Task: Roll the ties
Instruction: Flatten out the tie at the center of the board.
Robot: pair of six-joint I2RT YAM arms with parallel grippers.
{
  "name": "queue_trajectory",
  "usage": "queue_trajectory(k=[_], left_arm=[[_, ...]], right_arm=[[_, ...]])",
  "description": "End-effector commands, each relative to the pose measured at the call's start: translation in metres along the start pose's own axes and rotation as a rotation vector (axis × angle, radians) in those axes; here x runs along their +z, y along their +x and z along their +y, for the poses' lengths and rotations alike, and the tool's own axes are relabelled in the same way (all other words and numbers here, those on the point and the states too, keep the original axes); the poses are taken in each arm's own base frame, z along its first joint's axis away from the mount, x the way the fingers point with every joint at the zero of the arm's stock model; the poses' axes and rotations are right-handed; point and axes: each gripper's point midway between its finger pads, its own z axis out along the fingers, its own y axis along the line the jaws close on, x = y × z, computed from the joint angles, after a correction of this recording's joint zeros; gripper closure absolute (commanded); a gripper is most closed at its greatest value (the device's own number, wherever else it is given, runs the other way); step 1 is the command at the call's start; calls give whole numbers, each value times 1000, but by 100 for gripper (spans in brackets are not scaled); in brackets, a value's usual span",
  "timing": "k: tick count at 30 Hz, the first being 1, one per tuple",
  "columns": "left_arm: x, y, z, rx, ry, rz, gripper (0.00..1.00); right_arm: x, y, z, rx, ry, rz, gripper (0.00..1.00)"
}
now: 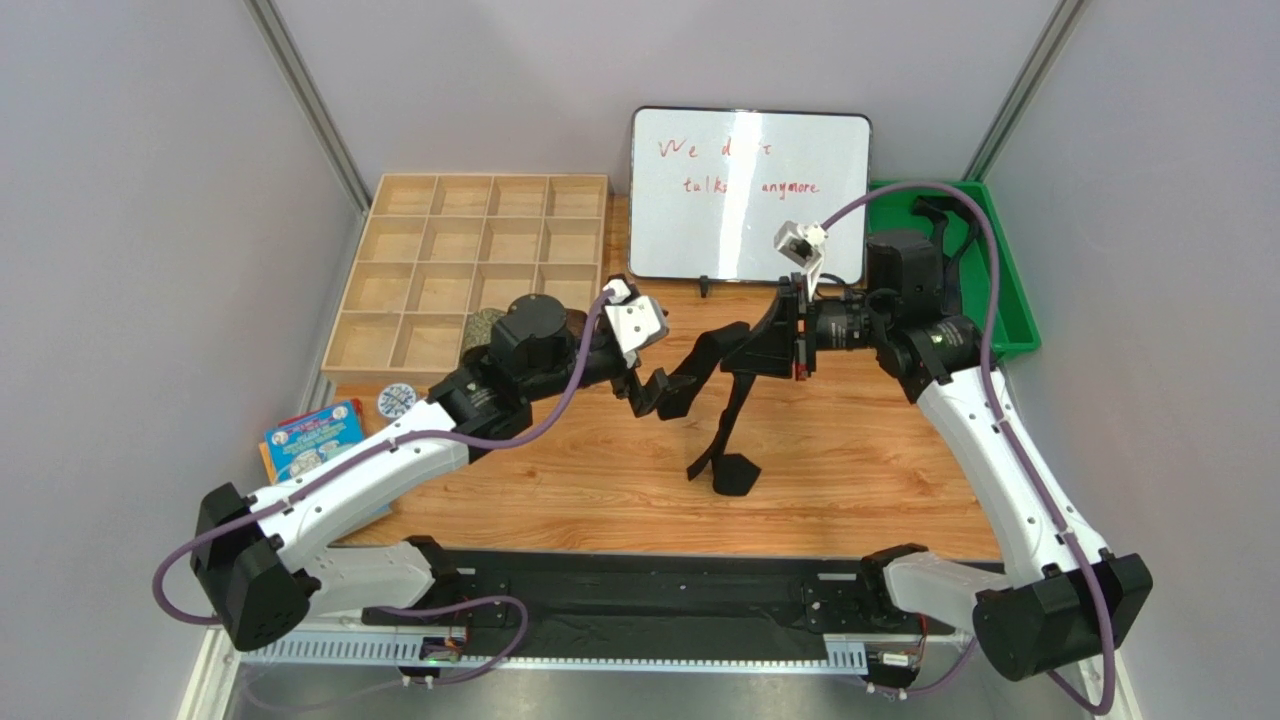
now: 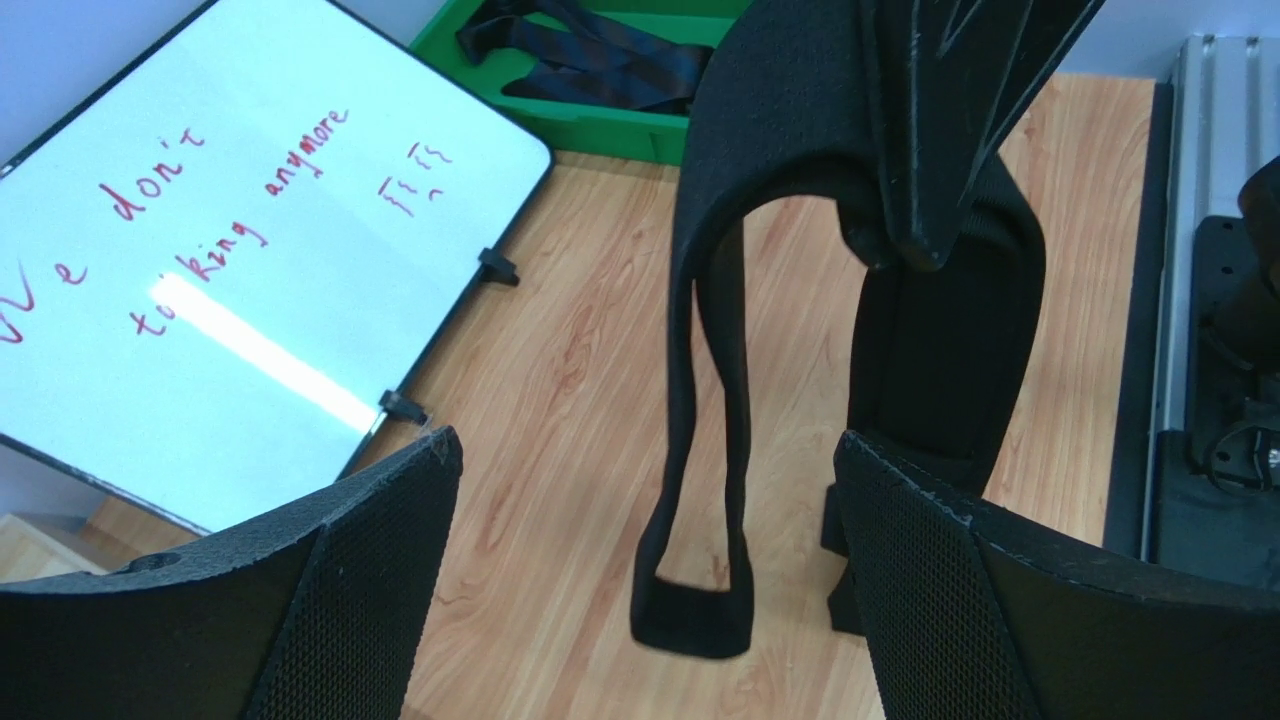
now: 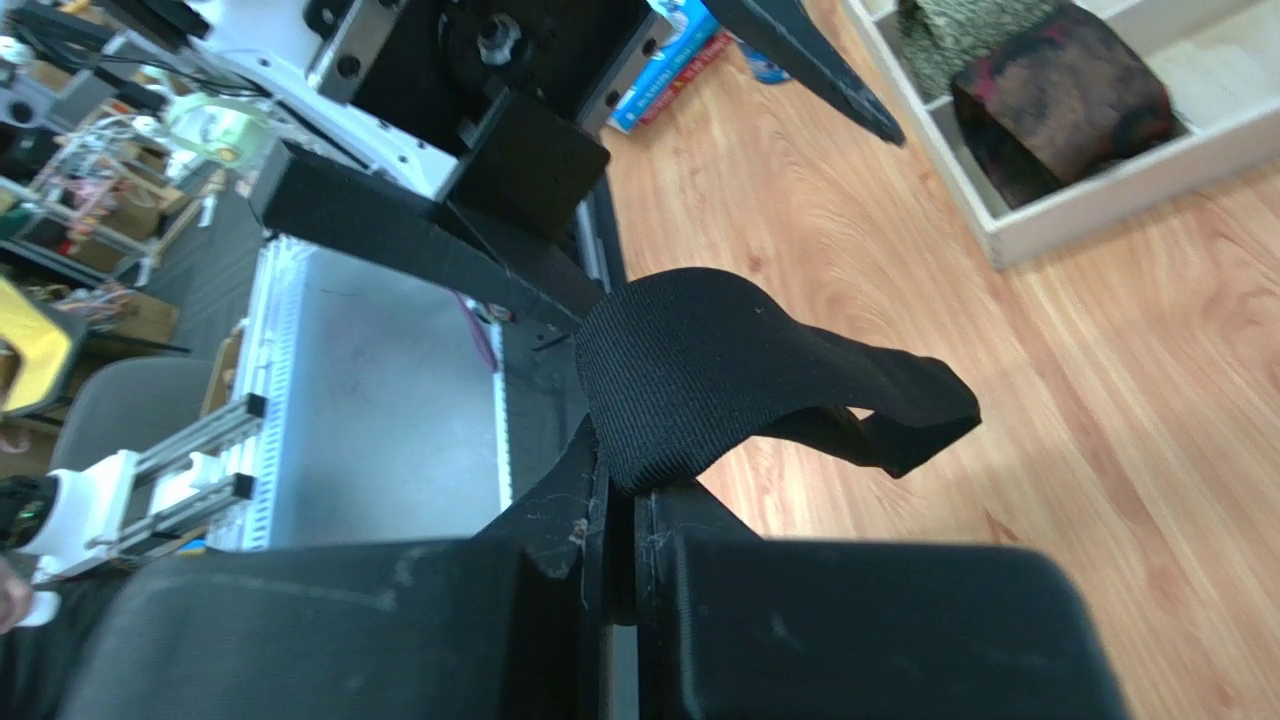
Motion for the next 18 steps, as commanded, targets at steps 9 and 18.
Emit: queue_trajectory(k=[9,18], left_arm=[[11,-3,10,-84,-92,-22,5],[5,11,-16,-122,9,6,4]], right_arm=[[15,-33,32,20,-142,-56,100],[16,-37,28,-9,-125,-44,100]])
